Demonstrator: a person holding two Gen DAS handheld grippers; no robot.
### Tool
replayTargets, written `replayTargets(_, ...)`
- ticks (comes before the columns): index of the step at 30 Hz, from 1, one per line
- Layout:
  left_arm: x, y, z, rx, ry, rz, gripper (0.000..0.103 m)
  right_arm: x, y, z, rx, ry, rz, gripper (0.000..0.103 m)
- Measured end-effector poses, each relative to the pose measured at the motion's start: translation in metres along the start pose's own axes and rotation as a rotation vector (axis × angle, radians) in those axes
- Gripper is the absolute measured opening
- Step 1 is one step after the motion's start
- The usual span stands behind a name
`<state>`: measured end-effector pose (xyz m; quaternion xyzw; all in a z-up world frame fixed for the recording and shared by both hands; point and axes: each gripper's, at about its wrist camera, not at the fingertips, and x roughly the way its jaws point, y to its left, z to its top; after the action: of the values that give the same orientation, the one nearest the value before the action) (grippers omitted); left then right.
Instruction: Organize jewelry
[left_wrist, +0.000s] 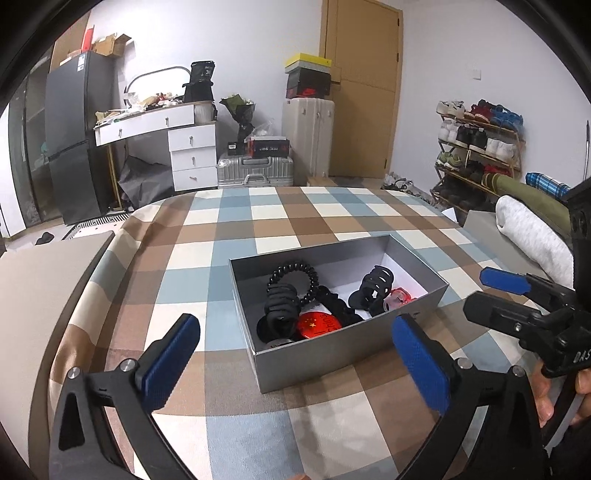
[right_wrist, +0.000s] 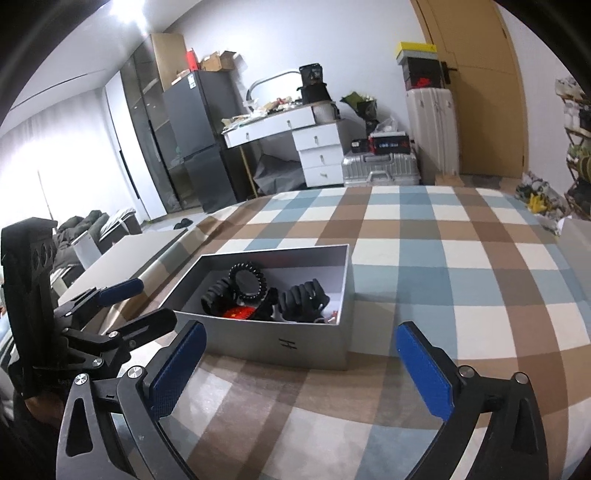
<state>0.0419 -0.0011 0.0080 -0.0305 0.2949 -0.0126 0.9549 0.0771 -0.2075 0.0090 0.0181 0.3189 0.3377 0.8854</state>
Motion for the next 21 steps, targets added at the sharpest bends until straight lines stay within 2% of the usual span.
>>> replayTargets(6, -0.006, -0.001, -0.003, 0.008, -0.061, 0.01, 0.101, -0.004, 0.005, -0.005, -0.062, -0.045, -0.012, 0.103)
replayTargets(16, -0.002, -0.007, -0.01, 0.058, -0.075, 0.012, 0.101, -0.001, 0.01, -0.015, -0.104, -0.072, 0.0, 0.103)
replayTargets(21, -0.004, -0.005, -0.012, 0.049, -0.084, -0.002, 0.101, -0.003, 0.007, -0.016, -0.096, -0.088, 0.017, 0.103)
